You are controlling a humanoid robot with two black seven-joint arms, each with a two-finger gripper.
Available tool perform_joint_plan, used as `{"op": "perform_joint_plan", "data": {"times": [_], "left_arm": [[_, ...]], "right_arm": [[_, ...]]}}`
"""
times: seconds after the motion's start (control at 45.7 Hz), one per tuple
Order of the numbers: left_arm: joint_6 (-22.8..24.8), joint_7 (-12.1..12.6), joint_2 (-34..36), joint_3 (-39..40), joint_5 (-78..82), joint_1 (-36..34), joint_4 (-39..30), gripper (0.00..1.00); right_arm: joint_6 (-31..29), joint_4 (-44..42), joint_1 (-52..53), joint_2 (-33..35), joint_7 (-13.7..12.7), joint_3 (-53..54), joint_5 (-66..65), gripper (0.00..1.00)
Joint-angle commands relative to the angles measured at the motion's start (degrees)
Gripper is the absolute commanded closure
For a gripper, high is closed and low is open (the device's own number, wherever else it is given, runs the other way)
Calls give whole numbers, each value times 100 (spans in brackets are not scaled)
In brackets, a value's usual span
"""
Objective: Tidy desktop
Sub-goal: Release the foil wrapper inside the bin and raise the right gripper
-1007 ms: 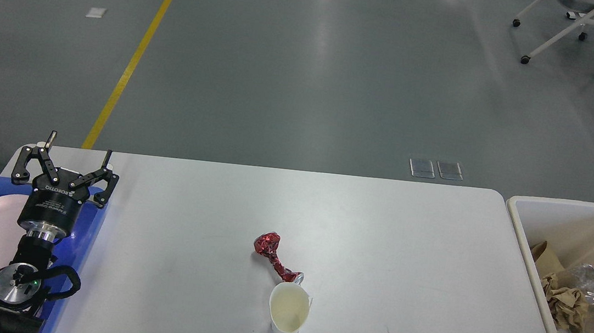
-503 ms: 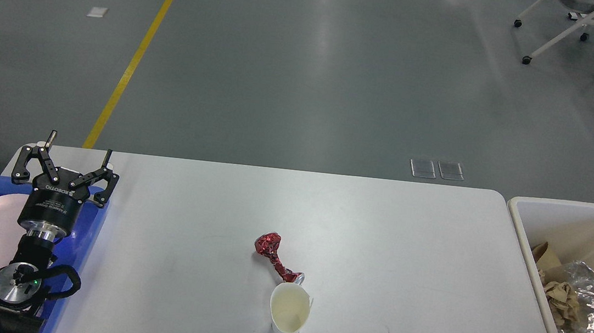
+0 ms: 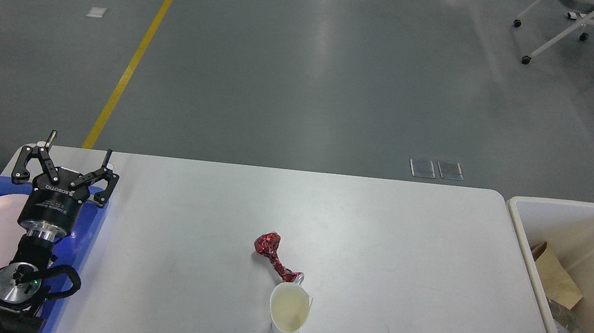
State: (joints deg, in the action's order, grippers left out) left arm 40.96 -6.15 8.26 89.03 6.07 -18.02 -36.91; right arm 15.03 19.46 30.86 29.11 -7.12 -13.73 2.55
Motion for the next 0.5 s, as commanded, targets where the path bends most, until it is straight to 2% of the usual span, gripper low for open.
{"op": "perform_joint_plan", "data": {"times": [0.0,0.306,0.481], "left_arm": [[0,0,0,0,0,0,0,4],[0,0,0,0,0,0,0,4],[0,0,0,0,0,0,0,4]], "right_arm": [[0,23,69,16,0,-16,-9,0],[-17,40,139,7,0,-33,-27,0],[-298,312,516,33,-70,-375,-447,0]]}}
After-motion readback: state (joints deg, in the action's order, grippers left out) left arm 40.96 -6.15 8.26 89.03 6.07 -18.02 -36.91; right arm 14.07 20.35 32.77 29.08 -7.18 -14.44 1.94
